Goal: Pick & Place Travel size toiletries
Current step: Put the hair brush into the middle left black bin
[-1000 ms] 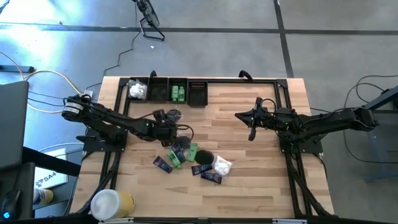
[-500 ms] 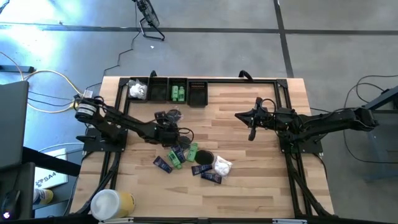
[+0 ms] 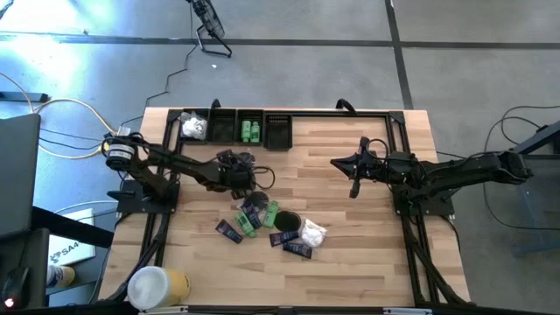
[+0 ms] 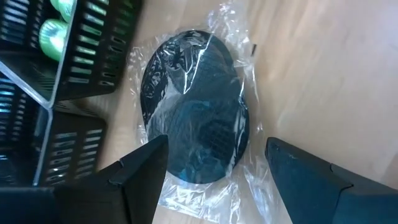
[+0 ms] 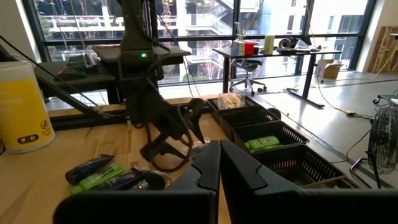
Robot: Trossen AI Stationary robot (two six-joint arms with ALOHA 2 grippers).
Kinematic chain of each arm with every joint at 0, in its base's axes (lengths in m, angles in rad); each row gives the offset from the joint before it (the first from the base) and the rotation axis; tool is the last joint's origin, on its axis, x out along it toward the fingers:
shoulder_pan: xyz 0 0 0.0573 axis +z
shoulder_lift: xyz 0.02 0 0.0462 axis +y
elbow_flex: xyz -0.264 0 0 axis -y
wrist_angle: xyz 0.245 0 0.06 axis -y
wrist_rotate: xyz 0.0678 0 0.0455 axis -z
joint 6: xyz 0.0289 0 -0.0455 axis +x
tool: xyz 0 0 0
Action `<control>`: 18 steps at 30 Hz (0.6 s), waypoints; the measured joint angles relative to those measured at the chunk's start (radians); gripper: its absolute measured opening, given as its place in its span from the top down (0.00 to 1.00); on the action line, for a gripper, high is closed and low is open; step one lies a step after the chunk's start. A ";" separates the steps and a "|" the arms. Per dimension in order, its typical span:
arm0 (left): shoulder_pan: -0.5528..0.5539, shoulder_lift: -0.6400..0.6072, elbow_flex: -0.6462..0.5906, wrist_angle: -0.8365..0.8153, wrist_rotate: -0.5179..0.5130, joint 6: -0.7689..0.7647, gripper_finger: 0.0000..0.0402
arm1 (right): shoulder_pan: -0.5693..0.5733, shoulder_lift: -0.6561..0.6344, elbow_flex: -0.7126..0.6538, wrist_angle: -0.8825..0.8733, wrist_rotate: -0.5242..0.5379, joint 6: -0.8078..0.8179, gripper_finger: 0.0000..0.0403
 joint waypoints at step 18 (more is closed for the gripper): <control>0.049 0.004 -0.003 0.034 0.079 -0.066 0.76 | 0.000 0.000 0.000 -0.002 0.000 0.000 0.99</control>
